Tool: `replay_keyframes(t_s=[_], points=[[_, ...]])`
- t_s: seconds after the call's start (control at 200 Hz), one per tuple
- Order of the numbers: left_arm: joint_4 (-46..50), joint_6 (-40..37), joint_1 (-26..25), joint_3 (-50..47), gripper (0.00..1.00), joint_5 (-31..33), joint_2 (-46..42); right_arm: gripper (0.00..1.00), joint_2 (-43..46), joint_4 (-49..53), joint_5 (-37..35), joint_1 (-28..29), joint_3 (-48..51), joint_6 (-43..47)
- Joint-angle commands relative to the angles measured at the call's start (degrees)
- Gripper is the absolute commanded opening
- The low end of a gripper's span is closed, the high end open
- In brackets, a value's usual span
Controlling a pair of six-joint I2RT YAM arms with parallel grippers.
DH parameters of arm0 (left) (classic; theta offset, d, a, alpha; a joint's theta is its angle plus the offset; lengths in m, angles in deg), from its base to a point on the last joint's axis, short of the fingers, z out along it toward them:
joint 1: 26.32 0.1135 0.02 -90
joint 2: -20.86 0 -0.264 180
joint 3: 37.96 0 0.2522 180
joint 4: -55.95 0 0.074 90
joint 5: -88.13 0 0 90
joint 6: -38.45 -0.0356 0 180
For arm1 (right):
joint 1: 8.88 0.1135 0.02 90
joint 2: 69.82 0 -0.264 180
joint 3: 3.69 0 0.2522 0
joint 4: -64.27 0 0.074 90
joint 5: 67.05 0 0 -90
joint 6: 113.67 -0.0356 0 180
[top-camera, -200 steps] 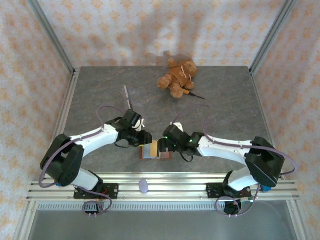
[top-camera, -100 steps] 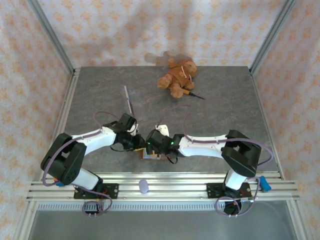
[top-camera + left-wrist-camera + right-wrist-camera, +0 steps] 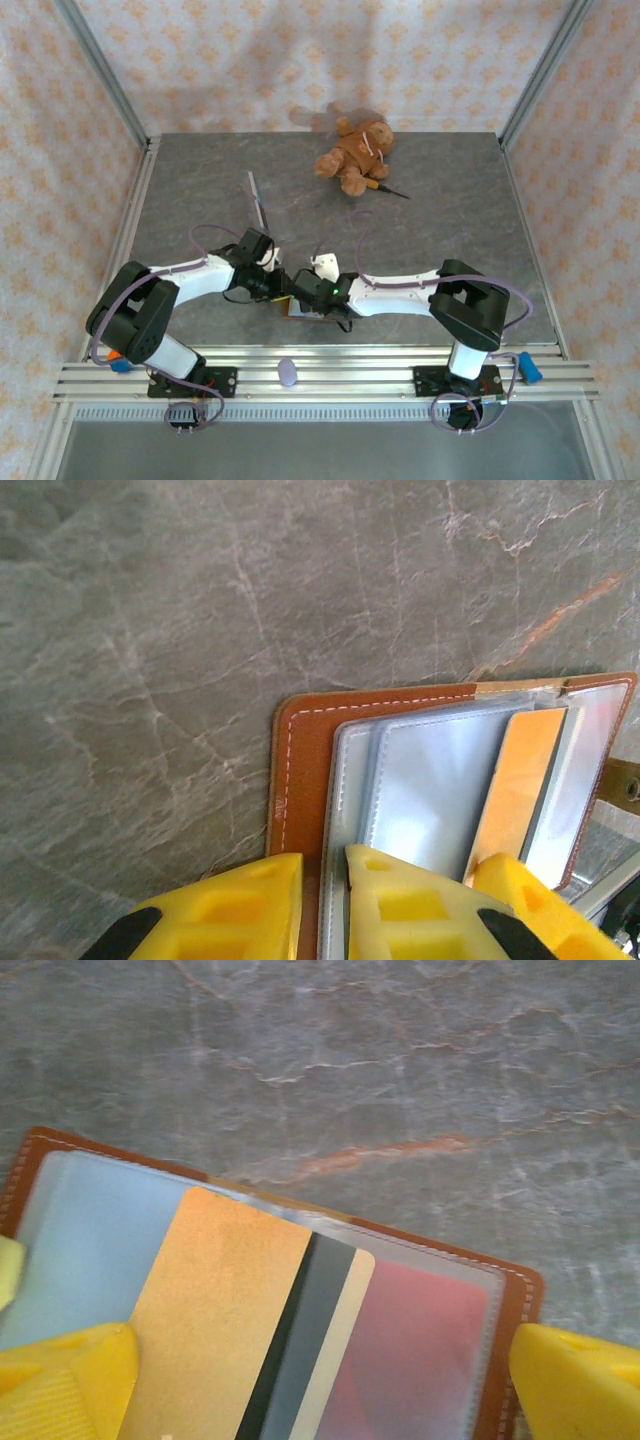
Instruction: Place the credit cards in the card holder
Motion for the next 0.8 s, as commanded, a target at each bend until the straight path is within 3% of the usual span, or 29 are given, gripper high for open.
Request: replay_keyframes(t_s=[0.0, 0.265, 0.526, 0.791], points=[[1.6, 0.2, 0.0, -2.6, 0.19, 3.2, 2.6, 0.96, 2.6, 5.5, -5.8, 0.1, 1.8, -2.1], [1.4, 1.0, 0.0, -3.0, 0.18, 3.2, 2.0, 0.97, 4.5, 7.8, -7.8, 0.1, 3.0, -2.6], [1.2, 1.5, 0.0, -3.1, 0.18, 3.0, 1.6, 1.00, 3.7, 4.0, 4.8, 0.0, -2.2, 3.8], [1.3, 2.0, 0.0, -2.9, 0.16, 3.2, 1.9, 0.99, -4.0, 7.8, 5.1, -0.7, -5.6, 5.5]])
